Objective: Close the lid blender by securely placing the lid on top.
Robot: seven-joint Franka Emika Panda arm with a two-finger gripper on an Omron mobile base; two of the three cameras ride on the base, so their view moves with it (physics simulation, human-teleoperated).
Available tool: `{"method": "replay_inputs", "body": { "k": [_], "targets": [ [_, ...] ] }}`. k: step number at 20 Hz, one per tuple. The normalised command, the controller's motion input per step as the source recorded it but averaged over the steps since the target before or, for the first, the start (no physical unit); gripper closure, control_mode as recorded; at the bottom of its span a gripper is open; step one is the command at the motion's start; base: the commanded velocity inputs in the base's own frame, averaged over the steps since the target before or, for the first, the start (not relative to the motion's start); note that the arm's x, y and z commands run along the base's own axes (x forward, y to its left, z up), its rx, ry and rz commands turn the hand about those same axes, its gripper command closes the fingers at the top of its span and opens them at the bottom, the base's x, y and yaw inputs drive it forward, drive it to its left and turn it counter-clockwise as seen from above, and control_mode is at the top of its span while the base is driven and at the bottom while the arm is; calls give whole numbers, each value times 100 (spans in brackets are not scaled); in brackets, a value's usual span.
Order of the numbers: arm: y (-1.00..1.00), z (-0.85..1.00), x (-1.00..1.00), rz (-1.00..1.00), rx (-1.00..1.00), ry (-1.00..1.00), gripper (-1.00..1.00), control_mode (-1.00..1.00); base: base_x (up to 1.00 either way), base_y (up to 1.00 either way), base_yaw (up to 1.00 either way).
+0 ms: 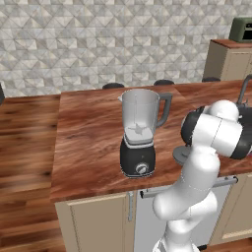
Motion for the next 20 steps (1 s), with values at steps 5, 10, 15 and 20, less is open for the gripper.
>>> {"method": "replay_inputs", "body": {
  "k": [5,10,15,20],
  "targets": [
    [0,-37,1,0,0,0,-100,-100,0,0,0],
    [3,-32,0,0,0,0,-100,-100,0,0,0],
    [13,-28,0,0,0,0,100,-100,0,0,0],
    [12,-5,0,0,0,0,100,-100,0,0,0]
  ]
}}
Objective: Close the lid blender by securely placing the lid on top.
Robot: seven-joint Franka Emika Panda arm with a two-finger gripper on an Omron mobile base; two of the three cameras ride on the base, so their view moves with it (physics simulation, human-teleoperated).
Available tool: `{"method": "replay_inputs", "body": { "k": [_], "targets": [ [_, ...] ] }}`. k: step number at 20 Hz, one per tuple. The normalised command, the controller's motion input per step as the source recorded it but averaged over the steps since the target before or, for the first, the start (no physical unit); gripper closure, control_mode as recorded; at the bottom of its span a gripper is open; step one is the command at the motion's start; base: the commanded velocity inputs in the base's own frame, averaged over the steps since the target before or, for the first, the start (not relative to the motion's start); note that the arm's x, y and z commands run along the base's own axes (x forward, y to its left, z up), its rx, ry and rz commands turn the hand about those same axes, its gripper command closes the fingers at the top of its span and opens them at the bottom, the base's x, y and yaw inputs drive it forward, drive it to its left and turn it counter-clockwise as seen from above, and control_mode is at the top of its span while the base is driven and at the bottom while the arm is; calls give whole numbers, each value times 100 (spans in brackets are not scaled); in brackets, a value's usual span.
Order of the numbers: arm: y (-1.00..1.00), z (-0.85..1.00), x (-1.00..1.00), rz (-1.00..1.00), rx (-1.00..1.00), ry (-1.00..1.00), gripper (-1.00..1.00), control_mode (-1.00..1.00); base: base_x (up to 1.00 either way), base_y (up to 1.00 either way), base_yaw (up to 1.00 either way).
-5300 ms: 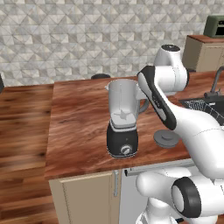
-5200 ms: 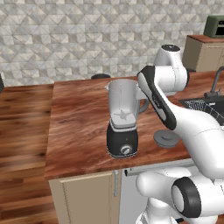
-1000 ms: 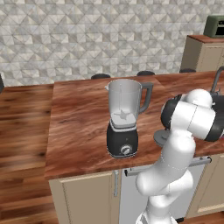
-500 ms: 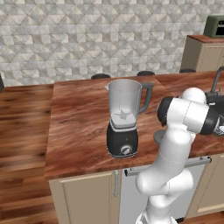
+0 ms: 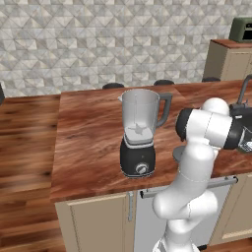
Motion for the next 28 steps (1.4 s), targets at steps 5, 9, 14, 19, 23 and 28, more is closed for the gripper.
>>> {"method": "replay_inputs", "body": {
  "k": [5,9,14,19,23,28],
  "targets": [
    [9,11,0,0,0,-1,100,-100,0,0,0],
    [-4,53,-3,-3,0,-13,100,-100,0,0,0],
    [-26,90,0,-10,0,-16,100,-100,0,0,0],
    [-7,92,0,-10,1,-13,100,-100,0,0,0],
    [0,96,-2,-13,2,-6,100,-100,0,0,0],
    [1,90,-5,-15,0,-12,100,-100,0,0,0]
  ]
}}
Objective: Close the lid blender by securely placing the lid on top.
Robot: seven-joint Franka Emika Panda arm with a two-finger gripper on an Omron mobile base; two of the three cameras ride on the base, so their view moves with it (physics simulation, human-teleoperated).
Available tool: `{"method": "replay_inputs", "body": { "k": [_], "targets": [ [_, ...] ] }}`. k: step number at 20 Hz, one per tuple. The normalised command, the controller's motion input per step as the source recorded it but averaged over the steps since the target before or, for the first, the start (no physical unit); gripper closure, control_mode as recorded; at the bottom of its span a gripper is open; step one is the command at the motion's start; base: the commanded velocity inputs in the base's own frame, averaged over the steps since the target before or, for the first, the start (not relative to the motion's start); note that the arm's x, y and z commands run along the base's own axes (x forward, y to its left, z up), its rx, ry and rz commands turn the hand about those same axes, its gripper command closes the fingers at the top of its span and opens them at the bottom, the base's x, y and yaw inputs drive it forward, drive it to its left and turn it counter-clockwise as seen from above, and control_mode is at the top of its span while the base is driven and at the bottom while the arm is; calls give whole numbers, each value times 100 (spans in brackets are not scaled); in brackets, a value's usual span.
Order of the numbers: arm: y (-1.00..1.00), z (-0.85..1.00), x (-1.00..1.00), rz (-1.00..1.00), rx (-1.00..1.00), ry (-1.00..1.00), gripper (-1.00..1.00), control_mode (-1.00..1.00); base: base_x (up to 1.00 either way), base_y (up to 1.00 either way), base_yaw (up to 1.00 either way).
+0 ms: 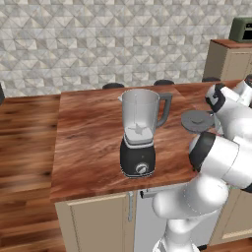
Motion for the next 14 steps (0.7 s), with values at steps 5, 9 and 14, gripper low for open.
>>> {"method": "replay_inputs", "body": {
  "k": [5,9,14],
  "targets": [
    [22,78,-14,-12,0,-24,100,-100,0,0,0],
    [21,81,-13,-6,1,-21,100,-100,0,0,0],
    [23,87,-1,0,0,-16,100,-100,0,0,0]
  ]
}}
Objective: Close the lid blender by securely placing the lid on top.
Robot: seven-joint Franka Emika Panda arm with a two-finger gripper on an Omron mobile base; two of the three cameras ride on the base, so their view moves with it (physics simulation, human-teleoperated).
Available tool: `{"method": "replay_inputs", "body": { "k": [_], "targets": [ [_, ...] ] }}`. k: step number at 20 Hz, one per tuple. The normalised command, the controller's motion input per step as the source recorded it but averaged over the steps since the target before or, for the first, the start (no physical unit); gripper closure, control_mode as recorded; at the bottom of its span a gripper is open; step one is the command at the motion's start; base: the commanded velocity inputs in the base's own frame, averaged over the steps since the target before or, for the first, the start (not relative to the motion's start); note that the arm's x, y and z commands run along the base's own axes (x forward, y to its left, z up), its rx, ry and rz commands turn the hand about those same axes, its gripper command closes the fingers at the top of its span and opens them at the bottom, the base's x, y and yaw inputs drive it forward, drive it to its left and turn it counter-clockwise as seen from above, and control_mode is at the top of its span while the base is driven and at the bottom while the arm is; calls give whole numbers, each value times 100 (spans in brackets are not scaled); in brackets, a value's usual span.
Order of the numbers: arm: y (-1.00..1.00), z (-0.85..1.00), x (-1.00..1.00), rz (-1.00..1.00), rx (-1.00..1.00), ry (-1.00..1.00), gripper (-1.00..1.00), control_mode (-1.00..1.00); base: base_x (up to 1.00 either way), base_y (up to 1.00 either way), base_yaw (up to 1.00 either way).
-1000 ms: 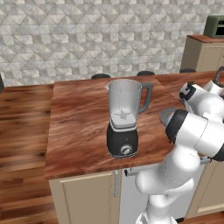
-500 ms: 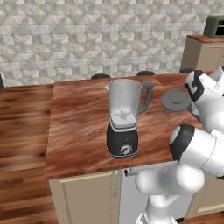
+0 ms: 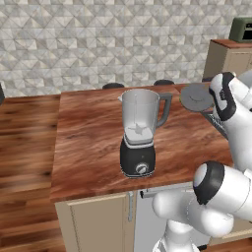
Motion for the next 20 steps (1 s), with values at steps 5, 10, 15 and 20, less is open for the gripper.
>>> {"method": "replay_inputs", "body": {
  "k": [5,10,15,20],
  "targets": [
    [25,93,0,0,0,-19,100,-100,0,0,0],
    [34,67,0,3,1,-12,100,-100,0,0,0],
    [68,29,4,14,0,-1,100,-100,0,0,0],
    [87,10,17,19,0,3,100,-100,0,0,0]
  ]
}}
